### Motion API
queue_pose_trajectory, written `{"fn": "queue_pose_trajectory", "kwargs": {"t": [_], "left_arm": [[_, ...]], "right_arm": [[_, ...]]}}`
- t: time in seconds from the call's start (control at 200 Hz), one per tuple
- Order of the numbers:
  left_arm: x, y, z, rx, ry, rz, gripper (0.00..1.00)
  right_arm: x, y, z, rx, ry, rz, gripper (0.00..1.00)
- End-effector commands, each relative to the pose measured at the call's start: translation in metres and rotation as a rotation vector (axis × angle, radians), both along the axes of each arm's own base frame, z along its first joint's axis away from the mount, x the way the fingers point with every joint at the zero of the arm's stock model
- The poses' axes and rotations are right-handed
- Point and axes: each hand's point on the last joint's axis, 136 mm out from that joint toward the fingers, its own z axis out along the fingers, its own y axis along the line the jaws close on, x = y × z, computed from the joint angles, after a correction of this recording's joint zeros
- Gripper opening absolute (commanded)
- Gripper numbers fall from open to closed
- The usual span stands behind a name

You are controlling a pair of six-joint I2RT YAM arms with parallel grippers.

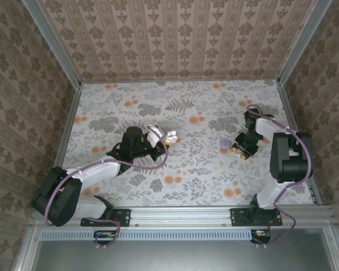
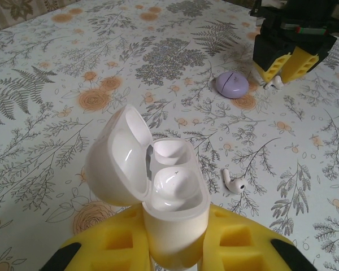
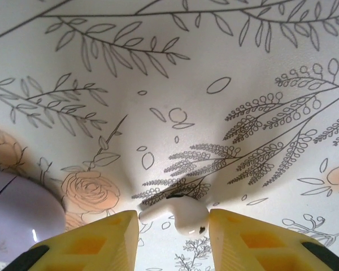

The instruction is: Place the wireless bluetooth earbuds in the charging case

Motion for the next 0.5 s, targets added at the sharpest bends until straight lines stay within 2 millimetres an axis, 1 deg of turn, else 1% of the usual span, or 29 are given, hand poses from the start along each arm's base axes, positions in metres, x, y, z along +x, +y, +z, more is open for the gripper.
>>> {"fn": "queue_pose_trajectory", "kwargs": {"t": [0.0, 0.1, 0.17, 0.235, 0.385, 0.495], "left_arm": [[0.003, -0.003, 0.013, -0.04, -0.013, -0.004, 0.17], [0.003, -0.003, 0.012, -0.04, -0.009, -0.004, 0.17], [0.003, -0.003, 0.012, -0.041, -0.011, -0.004, 0.17], [0.003, -0.003, 0.013, -0.041, -0.01, -0.002, 0.17], [0.003, -0.002, 0.013, -0.04, -0.014, 0.002, 0.17], [0.003, -0.002, 0.012, -0.036, -0.015, 0.003, 0.17]], "right_arm": [[-0.009, 0.005, 0.007, 0.014, 0.052, 0.039, 0.39], [-0.013, 0.003, 0.009, -0.002, 0.078, 0.061, 0.41], [-0.011, 0.0, 0.013, -0.028, 0.072, 0.074, 0.41], [-0.004, -0.003, 0.019, -0.043, 0.037, 0.068, 0.41], [0.022, 0.0, 0.036, -0.042, -0.082, 0.067, 0.37], [0.032, 0.003, 0.033, -0.027, -0.093, 0.072, 0.36]]}}
